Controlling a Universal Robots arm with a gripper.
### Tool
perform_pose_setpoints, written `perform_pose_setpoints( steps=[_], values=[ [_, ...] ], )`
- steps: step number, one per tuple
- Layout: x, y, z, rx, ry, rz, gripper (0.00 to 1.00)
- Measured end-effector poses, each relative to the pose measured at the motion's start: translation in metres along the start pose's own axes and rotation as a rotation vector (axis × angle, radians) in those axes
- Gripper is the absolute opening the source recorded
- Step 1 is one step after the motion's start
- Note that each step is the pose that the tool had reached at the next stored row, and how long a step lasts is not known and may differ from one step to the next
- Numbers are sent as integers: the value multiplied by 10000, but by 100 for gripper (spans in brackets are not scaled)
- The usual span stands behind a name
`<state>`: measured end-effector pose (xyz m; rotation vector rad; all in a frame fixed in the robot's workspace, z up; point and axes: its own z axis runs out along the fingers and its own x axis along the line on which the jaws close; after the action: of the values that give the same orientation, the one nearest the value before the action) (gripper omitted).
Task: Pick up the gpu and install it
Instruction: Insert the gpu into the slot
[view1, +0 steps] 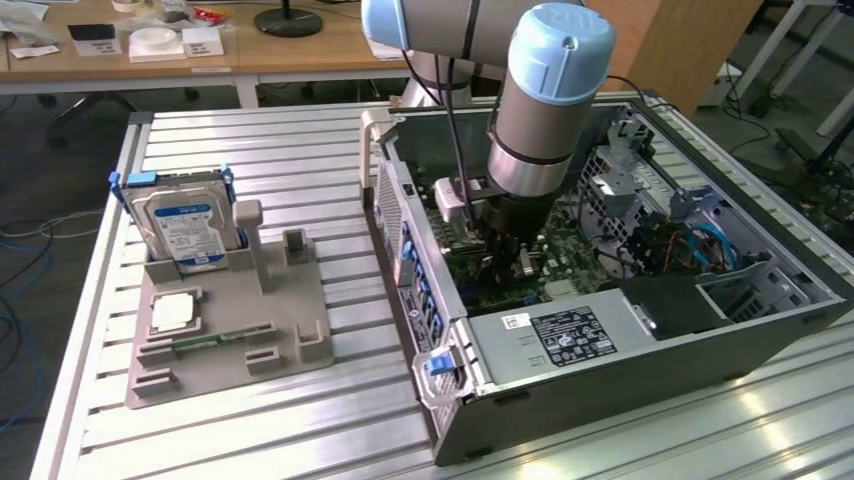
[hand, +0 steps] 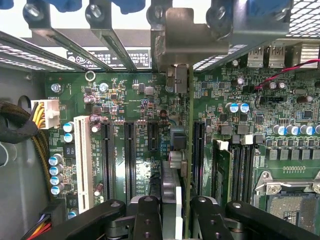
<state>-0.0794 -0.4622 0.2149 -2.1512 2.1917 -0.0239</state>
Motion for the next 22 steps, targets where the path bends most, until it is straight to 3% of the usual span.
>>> perform_pose_setpoints(
  steps=[10, 12, 15, 22],
  values=[
    [0, 0, -5, 1, -1, 0, 28],
    [-4, -2, -41, 13, -26, 3, 28],
    [-5, -8, -127, 8, -1, -1, 28],
    [-6, -9, -142, 11, -1, 0, 28]
  ],
)
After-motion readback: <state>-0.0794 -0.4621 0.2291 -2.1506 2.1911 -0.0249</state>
